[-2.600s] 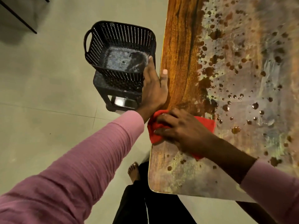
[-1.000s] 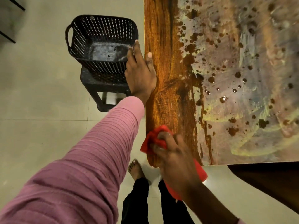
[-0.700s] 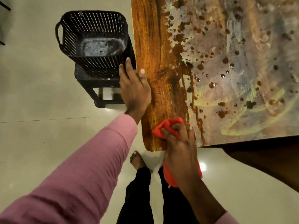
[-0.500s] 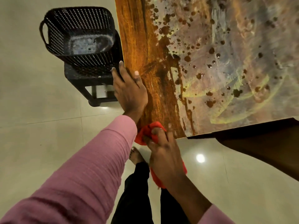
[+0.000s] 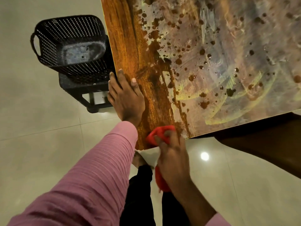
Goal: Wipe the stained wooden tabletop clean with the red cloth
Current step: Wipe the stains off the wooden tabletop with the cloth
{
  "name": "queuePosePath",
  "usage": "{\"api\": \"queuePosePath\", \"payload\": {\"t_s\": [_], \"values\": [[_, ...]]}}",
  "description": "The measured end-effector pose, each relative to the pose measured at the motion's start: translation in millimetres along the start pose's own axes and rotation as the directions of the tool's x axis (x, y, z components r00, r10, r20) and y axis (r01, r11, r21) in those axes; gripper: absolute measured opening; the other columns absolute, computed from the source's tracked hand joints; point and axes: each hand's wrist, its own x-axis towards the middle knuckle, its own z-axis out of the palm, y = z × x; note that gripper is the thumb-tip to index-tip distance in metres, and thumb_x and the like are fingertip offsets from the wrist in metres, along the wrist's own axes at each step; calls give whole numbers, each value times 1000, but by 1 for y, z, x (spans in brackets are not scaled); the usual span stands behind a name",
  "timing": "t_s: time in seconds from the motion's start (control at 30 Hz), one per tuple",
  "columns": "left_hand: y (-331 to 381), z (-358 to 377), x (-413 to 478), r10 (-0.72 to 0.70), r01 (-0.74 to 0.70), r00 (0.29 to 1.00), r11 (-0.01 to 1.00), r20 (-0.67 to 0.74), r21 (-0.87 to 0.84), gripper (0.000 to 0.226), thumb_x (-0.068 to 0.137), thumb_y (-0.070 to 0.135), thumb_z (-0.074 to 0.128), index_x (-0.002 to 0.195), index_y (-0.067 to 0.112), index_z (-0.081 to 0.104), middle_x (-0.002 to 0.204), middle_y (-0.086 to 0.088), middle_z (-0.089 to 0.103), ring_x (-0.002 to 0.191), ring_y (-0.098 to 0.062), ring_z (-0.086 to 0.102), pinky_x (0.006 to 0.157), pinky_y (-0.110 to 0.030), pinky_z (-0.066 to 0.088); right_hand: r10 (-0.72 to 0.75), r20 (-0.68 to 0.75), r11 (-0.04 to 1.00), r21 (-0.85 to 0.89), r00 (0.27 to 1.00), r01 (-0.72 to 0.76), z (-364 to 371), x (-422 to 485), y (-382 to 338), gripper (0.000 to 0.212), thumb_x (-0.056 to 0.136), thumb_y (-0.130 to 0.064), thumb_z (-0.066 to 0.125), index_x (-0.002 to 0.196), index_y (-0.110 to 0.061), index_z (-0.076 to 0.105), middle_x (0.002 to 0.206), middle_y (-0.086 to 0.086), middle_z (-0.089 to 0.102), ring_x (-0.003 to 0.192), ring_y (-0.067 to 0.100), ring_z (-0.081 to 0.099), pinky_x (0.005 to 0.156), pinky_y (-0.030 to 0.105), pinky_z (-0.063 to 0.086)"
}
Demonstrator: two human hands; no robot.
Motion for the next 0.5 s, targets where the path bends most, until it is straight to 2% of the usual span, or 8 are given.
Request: {"api": "queuePosePath", "payload": {"t_s": [0.1,0.2,0.27,0.33,0.4,0.43,0.5], "values": [[1,1,-1,6,-6,1000,1000,5,4,57,103,46,22,151,17,30,158,-14,27,145,-32,26,115,-52,21,252,-98,968,24,963,-251,-24,25,47,55,77,-9,69,127,-28,59,127,8,46,111,28,43,82,39,50],[2,0,0,6,-7,1000,1000,3,19,56,102,46,22,151,17,30,158,-14,27,144,-32,27,115,-53,22,355,-186,935,67,916,-348,-25,38,44,54,77,-5,64,127,-25,60,124,9,45,112,29,42,82,38,49],[2,1,-1,6,-6,1000,1000,3,29,56,102,45,22,150,18,30,158,-14,28,144,-32,27,115,-54,23,297,-158,955,60,942,-291,-12,32,17,51,80,-11,61,128,-26,59,127,9,44,114,29,41,81,41,52],[2,1,-1,8,-8,1000,999,0,36,56,103,44,22,150,17,30,158,-14,27,144,-33,27,114,-54,23,107,-71,994,19,992,-106,-1,19,-3,46,82,-25,52,127,-26,59,127,9,48,107,29,45,77,44,53],[1,2,-1,4,-4,1000,1000,6,24,55,103,45,23,150,17,30,158,-14,27,144,-33,27,115,-55,23,-20,-37,999,-28,999,19,-3,16,7,47,81,-32,42,124,-25,61,125,8,53,101,30,48,76,43,51],[0,2,-1,1,-1,1000,1000,7,20,56,103,45,23,150,17,30,158,-14,27,144,-33,26,115,-55,22,-13,-59,999,-42,998,10,-9,20,20,44,82,-28,48,123,-26,62,124,9,54,100,31,48,78,44,51],[0,2,0,-4,4,1000,1000,5,16,55,103,45,24,150,17,30,158,-14,27,144,-33,26,116,-55,22,140,-132,988,-42,981,-146,-23,32,46,48,80,-15,62,126,-28,60,124,10,52,103,32,45,80,47,50]]}}
